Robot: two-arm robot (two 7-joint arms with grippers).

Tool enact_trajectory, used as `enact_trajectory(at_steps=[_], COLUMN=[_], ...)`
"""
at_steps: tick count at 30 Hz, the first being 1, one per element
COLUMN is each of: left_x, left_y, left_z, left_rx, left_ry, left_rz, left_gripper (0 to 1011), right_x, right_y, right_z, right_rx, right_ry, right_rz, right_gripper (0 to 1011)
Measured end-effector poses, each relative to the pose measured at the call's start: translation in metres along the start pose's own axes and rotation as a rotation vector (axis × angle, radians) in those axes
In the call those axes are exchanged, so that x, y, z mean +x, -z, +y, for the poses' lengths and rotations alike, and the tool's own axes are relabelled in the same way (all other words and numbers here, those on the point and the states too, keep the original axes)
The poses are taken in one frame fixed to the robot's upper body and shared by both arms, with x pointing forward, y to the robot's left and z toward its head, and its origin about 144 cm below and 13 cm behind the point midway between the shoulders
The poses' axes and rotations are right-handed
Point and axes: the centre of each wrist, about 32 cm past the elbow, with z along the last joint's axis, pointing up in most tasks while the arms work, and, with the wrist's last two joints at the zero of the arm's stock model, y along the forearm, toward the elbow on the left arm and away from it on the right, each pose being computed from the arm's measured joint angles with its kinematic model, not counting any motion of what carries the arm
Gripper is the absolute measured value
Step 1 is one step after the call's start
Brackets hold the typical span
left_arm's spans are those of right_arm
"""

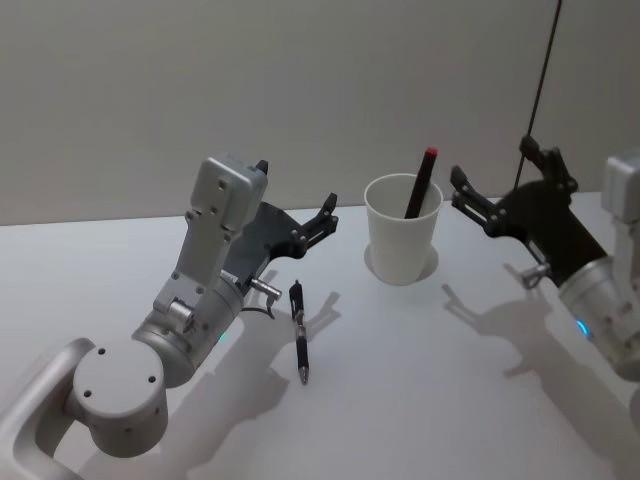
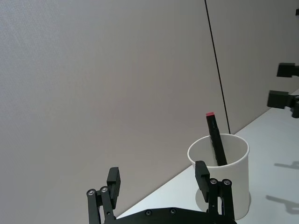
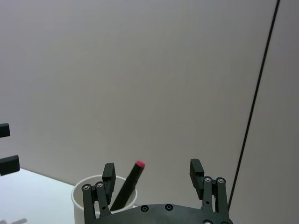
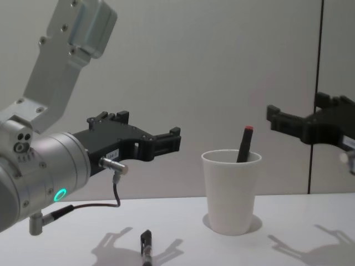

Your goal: Place the pen into the pen holder.

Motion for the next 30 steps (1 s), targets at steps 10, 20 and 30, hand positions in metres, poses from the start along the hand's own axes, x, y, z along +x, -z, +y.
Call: enact_trajectory(at_steps=[10,20,30], left_x=[0.0,0.0,-0.001], left_y=[0.0,0.0,0.0], left_z=[0.0,0.0,0.002], left_rx=[0.0,0.0,0.005], left_ry=[0.0,0.0,0.009], left_rz=[0.0,0.0,0.015], left_gripper=[1001,1001,1001], right_x=[0.0,-0.002,-0.002], right_y=[-0.008,-0.016,-0.016], right_z=[-0.031,-0.05,-0.052], right_rx=[-0.1,-0.168,-0.177], right_ry=[0.045,0.065,0.067], right_rz=[0.073,0.117,0.122], right_gripper=[1001,1001,1001])
